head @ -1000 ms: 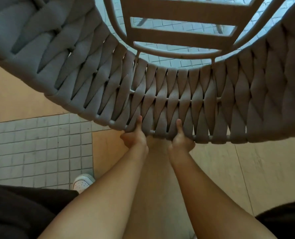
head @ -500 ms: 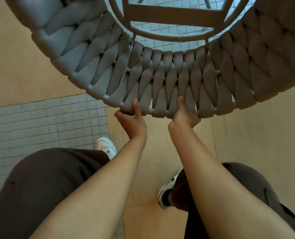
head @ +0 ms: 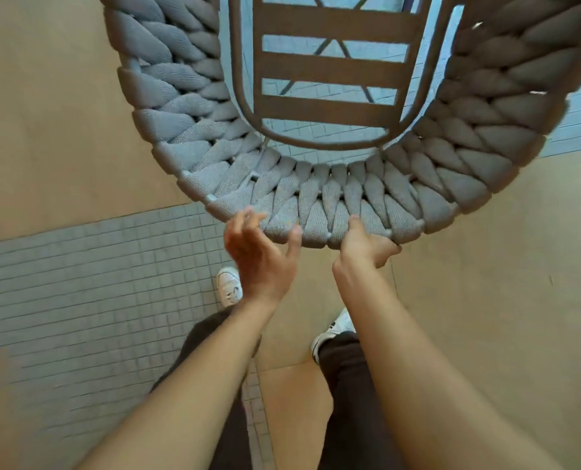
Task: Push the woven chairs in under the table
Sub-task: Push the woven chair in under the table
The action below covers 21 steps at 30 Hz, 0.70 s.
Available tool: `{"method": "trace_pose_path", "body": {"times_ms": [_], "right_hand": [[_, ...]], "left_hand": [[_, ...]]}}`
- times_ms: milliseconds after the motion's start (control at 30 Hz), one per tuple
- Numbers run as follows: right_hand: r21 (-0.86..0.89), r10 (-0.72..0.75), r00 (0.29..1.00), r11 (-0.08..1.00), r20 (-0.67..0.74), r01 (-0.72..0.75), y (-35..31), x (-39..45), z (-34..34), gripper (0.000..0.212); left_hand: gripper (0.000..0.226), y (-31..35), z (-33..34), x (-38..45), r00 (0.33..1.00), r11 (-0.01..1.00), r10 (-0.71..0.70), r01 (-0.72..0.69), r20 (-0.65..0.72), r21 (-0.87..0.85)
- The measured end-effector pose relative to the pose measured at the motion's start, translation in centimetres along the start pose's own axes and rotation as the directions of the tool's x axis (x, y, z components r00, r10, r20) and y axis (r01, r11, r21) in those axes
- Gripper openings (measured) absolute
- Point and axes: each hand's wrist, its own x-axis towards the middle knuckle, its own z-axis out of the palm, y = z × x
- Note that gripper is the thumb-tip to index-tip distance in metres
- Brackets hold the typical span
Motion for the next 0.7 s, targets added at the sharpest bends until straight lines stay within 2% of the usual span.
{"method": "trace_pose_path", "body": {"times_ms": [33, 67, 133, 167, 233, 367, 467, 567, 600, 633, 667, 700], "right_hand": [[-0.003, -0.002, 1.0, 1.0, 0.0, 0.002, -0.9, -0.9, 0.0, 0.059], [-0.009, -0.007, 1.0, 1.0, -0.004, 0.007, -1.7, -1.9, 0.0, 0.057], [-0.008, -0.021, 1.0, 1.0, -0.012, 0.021, -3.4, -3.6, 0.3, 0.055], [0.004, -0.031, 0.999, 1.0, -0.012, 0.031, -4.2, -4.4, 0.6, 0.056], [0.011, -0.058, 0.998, 0.998, -0.004, 0.058, -6.0, -5.8, 1.4, 0.06], [0.01, -0.089, 0.994, 0.996, 0.064, 0.088, -9.3, -7.8, 3.5, 0.059], [0.0, -0.087, 0.991, 0.996, 0.101, 0.087, -11.3, -8.8, 4.9, 0.066], [-0.2, -0.153, 0.988, 0.967, 0.028, 0.156, -12.0, -9.7, 5.4, 0.086], [-0.323, -0.249, 0.968, 0.918, -0.015, 0.231, -12.0, -9.9, 5.1, 0.096], [-0.447, -0.405, 0.914, 0.823, -0.03, 0.35, -12.0, -9.9, 4.8, 0.104], [-0.537, -0.585, 0.811, 0.678, 0.019, 0.502, -12.0, -9.8, 4.3, 0.108], [-0.58, -0.73, 0.669, 0.487, 0.14, 0.653, -12.2, -9.6, 3.9, 0.108]], "left_hand": [[0.058, -0.3, -1.2, 1.1, 0.984, 0.988, 0.151, -0.153, 0.094, 0.021], [0.059, -0.5, -2.2, 2.3, 0.937, 0.95, 0.296, -0.309, 0.186, 0.04], [0.067, -0.9, -3.6, 5.6, 0.781, 0.822, 0.514, -0.567, 0.354, 0.059], [0.072, -0.9, -4.0, 7.4, 0.71, 0.76, 0.569, -0.646, 0.415, 0.065], [0.071, -0.7, -4.5, 10.9, 0.641, 0.685, 0.607, -0.722, 0.469, 0.099], [0.048, 0.4, -4.5, 17.3, 0.602, 0.603, 0.636, -0.778, 0.482, 0.175], [0.048, 1.1, -4.3, 21.4, 0.562, 0.559, 0.651, -0.81, 0.511, 0.179], [0.049, 1.2, -4.1, 23.6, 0.515, 0.53, 0.675, -0.837, 0.528, 0.139], [0.049, 1.2, -4.1, 23.8, 0.503, 0.523, 0.681, -0.843, 0.532, 0.128], [0.05, 1.0, -4.1, 23.9, 0.496, 0.522, 0.684, -0.845, 0.535, 0.116], [0.05, 1.0, -4.2, 24.0, 0.495, 0.527, 0.684, -0.843, 0.536, 0.106], [0.05, 1.0, -4.2, 24.1, 0.495, 0.533, 0.681, -0.841, 0.54, 0.098]]}}
